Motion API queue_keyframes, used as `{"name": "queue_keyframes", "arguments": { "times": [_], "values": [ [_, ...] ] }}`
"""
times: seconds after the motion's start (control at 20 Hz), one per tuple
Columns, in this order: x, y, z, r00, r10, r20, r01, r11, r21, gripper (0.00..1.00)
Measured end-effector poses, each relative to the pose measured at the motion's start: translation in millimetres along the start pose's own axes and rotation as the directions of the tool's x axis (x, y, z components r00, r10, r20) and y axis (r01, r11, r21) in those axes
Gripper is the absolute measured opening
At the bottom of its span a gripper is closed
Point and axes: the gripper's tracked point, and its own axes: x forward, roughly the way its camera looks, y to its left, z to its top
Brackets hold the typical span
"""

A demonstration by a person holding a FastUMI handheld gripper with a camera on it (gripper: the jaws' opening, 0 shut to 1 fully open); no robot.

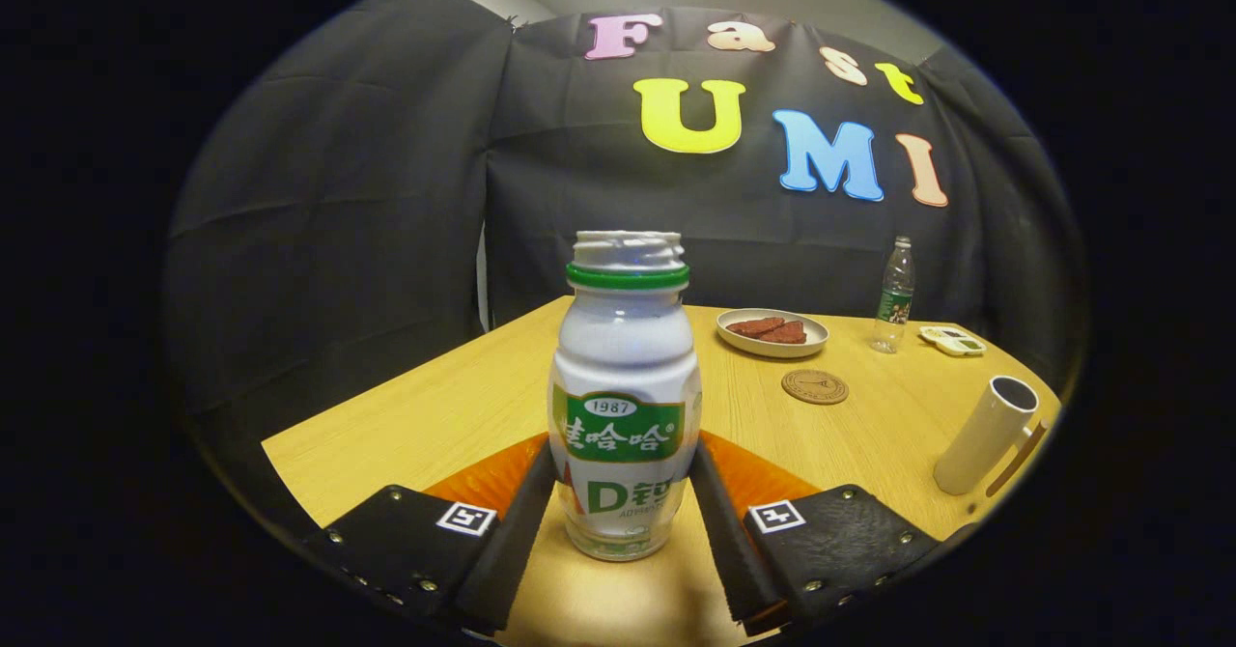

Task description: Take the bottle from table, then pour the juice into the cup, finally place the bottle on the coaster

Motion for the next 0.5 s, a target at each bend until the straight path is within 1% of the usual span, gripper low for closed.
{"name": "queue_keyframes", "arguments": {
  "times": [0.2, 0.25, 0.4, 0.45, 0.5],
  "values": [
    [3.5, -1.5, -2.0, 1.000, 0.004, -0.016, -0.004, 1.000, 0.022, 0.80],
    [2.2, -1.0, -2.1, 1.000, 0.006, -0.024, -0.006, 1.000, 0.025, 0.78],
    [1.7, -3.2, -0.8, 0.999, 0.005, -0.042, -0.005, 1.000, 0.014, 0.78],
    [3.3, -0.6, -1.5, 0.999, 0.006, -0.043, -0.006, 1.000, 0.001, 0.74],
    [2.7, 1.5, -0.1, 0.999, 0.020, -0.049, -0.020, 1.000, 0.000, 0.74]
  ]
}}
